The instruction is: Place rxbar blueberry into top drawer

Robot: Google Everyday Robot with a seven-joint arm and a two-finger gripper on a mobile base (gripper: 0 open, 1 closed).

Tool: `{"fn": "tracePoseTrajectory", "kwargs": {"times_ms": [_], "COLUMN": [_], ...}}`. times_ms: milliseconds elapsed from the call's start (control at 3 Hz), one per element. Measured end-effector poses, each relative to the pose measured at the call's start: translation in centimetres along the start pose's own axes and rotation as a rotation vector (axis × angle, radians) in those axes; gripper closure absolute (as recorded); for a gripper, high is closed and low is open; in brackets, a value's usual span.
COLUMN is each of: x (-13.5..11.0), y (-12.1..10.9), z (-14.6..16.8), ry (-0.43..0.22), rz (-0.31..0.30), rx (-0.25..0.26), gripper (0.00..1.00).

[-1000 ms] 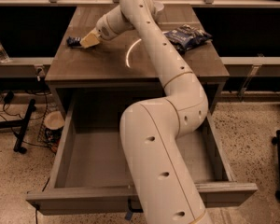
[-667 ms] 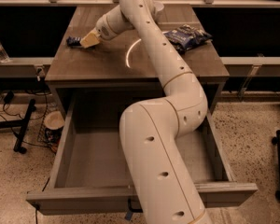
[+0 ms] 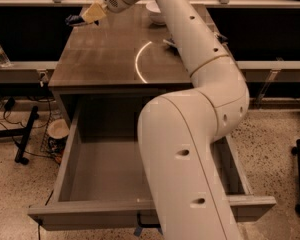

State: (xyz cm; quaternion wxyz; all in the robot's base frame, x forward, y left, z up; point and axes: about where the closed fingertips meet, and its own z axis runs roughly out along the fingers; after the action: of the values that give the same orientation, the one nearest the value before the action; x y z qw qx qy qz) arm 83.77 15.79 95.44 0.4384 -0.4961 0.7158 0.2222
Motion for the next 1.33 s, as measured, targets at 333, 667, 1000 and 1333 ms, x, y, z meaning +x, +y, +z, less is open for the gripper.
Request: {"fn": "tracePoseTrajectory", "kwargs": {"times_ms": [333, 667, 1000, 1333], "x": [-3.4, -7.7, -11.6, -10.4], "y": [-0.3, 0.2, 4.2, 5.0], "z": [-6.3, -16.4, -25.2, -25.7], "ry": [-0.044, -0.187, -0.344, -0.365], "rz": [0.029, 0.05, 0.029, 0.048], "rx": [0.097, 0.227, 0.296, 0.314], "gripper": [1.0, 1.0, 1.0, 1.0]}}
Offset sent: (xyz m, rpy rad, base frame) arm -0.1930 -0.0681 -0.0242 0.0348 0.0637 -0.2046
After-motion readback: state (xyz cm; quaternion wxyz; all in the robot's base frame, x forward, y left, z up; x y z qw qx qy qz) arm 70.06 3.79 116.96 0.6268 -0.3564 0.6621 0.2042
